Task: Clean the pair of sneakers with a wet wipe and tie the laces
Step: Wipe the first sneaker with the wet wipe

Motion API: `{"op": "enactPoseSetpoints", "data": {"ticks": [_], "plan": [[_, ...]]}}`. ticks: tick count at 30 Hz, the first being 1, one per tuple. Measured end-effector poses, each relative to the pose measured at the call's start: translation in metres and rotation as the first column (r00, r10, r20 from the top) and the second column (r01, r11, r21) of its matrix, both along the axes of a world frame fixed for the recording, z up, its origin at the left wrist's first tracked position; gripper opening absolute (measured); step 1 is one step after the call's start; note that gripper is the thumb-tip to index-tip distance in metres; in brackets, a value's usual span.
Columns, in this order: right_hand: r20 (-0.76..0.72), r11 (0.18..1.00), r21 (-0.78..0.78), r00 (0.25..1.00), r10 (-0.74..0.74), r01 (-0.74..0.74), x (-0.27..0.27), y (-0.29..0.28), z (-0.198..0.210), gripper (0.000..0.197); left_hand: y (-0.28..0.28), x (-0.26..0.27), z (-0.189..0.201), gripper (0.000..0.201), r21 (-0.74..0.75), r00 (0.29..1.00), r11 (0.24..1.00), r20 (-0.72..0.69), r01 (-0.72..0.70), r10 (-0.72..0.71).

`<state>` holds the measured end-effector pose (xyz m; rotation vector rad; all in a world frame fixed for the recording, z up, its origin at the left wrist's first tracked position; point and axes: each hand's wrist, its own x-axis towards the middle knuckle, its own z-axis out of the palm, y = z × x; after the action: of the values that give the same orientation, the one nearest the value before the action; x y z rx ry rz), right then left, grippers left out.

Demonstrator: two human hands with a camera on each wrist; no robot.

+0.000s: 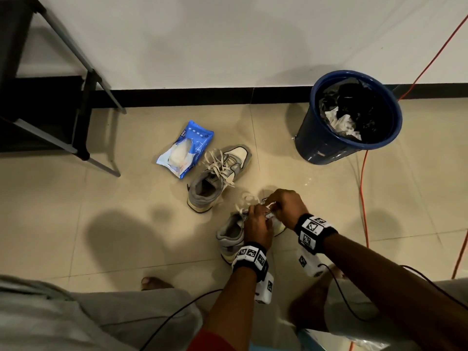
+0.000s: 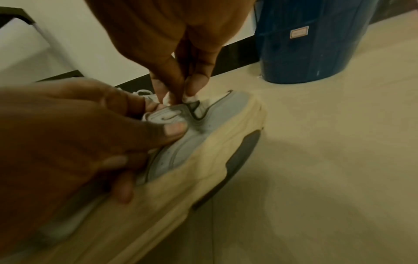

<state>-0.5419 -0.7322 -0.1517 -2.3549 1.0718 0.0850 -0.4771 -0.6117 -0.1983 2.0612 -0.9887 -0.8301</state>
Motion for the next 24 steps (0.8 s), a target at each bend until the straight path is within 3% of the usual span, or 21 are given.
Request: {"op": "enactPoseSetpoints", "data": {"ticks": [3,4,7,8,10,12,15,17,19,21,24], "plan": [[-0.006,0.957,-0.041,0.957,-0.289,0.288,-0.005,-0.022,0.003,0.029,-0.004,0.006,0.000,0.030,0.059,1.000,0.998,-0.009,0.010,-0.009],[-0.007,0.948,-0.051,0.949,-0.314,0.313,-0.006,-0.024,0.000,0.028,-0.005,0.009,-0.002,0.030,0.068,1.000,0.998,-0.014,0.011,-0.010],[0.027,0.993,-0.061,0.995,-0.100,0.102,-0.002,0.003,0.002,0.026,-0.010,0.025,-0.004,0.030,0.069,0.996,0.997,-0.069,-0.046,0.051],[0.061,0.993,-0.061,0.993,-0.100,0.104,-0.003,0.003,0.002,0.025,-0.013,0.031,-0.004,0.030,0.074,0.994,0.995,-0.090,-0.062,0.069],[0.101,0.946,-0.033,0.942,-0.319,0.324,-0.007,-0.015,0.003,0.024,-0.015,0.040,-0.003,0.032,0.084,0.990,0.993,-0.110,-0.077,0.086],[0.120,0.916,-0.026,0.911,-0.396,0.401,-0.007,-0.022,0.000,0.023,-0.015,0.046,0.001,0.038,0.087,0.993,0.992,-0.063,-0.096,0.102],[0.169,0.979,-0.019,0.966,-0.198,0.204,0.006,0.013,0.005,0.027,-0.017,0.052,0.016,0.076,0.096,0.997,0.992,-0.001,-0.082,0.083],[0.212,0.980,-0.027,0.959,-0.189,0.199,0.006,0.011,0.004,0.027,-0.019,0.053,0.022,0.098,0.163,0.990,0.984,0.107,0.078,-0.096],[0.151,0.939,-0.024,0.930,-0.336,0.343,0.011,-0.018,0.001,0.024,-0.017,0.053,0.022,0.098,0.230,0.956,0.961,0.211,0.154,-0.204],[0.107,0.926,-0.024,0.922,-0.372,0.376,0.019,-0.028,-0.001,0.023,-0.013,0.051,0.016,0.087,0.224,0.960,0.969,0.231,0.108,-0.160],[0.100,0.998,-0.061,0.995,0.013,-0.007,0.031,0.001,0.002,0.032,-0.016,0.054,0.009,0.091,0.242,0.979,0.967,0.162,0.080,-0.121]]}}
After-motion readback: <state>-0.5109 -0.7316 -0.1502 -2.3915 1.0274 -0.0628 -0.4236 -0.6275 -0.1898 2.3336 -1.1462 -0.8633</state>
